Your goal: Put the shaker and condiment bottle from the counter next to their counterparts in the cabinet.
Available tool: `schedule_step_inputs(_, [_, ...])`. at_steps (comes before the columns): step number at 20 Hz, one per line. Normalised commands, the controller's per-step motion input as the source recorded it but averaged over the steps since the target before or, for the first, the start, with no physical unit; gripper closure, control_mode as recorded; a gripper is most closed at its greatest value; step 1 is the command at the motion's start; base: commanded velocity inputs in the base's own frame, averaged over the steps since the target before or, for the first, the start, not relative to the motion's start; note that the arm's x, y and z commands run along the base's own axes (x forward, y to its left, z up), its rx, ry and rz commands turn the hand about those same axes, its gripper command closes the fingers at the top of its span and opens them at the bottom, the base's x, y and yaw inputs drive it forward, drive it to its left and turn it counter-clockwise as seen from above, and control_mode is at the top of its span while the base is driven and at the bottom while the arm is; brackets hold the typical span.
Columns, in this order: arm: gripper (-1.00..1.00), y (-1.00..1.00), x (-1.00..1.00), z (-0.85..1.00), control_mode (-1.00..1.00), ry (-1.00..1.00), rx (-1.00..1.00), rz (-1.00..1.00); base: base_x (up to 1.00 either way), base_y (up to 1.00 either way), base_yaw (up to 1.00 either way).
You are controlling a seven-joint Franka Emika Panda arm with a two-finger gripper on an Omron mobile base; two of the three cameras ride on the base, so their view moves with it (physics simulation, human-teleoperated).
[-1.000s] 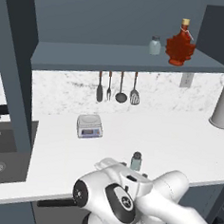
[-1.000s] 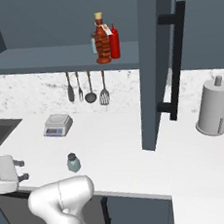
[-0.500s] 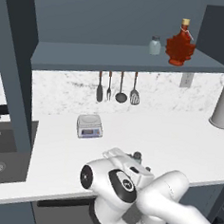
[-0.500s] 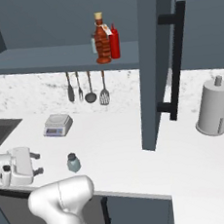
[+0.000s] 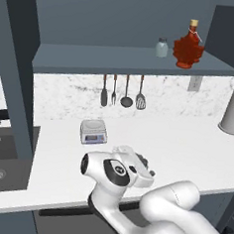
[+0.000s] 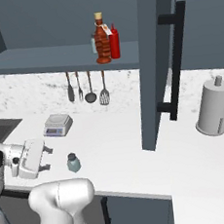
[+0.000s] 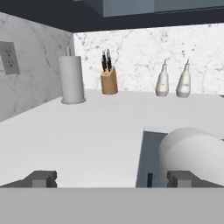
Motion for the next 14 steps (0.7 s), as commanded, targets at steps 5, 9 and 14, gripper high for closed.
schedule_step_inputs(5, [-1.0,0.33,0.33,-0.04,-1.0,0.0,0.0,-0.18,0.0,0.0,0.0])
schedule_step_inputs(9, [-1.0,0.3,0.23,-0.16,-1.0,0.0,0.0,-0.14,0.0,0.0,0.0])
schedule_step_inputs(14, [-1.0,0.01,0.46,-0.24,-1.0,0.0,0.0,-0.12,0.0,0.0,0.0])
